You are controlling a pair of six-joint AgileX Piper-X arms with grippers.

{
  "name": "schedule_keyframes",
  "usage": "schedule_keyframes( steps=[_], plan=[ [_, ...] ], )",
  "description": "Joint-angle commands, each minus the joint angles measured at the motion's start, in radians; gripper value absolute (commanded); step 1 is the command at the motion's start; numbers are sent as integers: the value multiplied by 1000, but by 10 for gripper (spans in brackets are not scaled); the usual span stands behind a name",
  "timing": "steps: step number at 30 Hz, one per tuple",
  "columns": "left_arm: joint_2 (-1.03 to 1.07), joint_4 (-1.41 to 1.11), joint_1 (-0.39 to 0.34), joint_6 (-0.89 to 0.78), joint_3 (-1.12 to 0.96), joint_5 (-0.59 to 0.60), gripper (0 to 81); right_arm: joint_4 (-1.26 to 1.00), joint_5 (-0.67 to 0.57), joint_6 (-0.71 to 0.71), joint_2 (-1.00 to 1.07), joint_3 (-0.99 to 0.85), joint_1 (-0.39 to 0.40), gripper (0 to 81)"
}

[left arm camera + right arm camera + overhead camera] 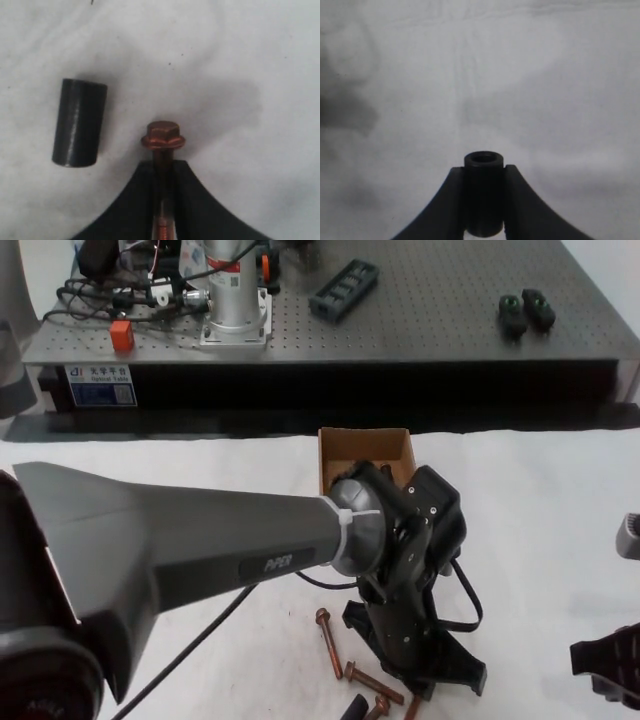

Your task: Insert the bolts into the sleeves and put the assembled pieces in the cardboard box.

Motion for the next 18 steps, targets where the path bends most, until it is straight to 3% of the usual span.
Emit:
schedule_keyframes(
  steps=[1, 4, 8, 13, 18],
  plan=[
    [8, -2, -5, 10, -28, 8, 3, -41, -94, 8, -6, 6, -2, 41],
    [-106, -34, 24, 12, -3, -81, 3, -144, -285, 82, -6, 64, 19, 41],
    [-279, -245, 91, -3, 122, -3, 6, -380, -525, 224, -6, 182, 102, 41],
    [-454, -545, 196, -126, 351, 278, 6, -775, -592, 393, 0, 266, 275, 41],
    [-546, -801, 234, -196, 513, 459, 6, -1078, -590, 499, 63, 257, 396, 41]
  ],
)
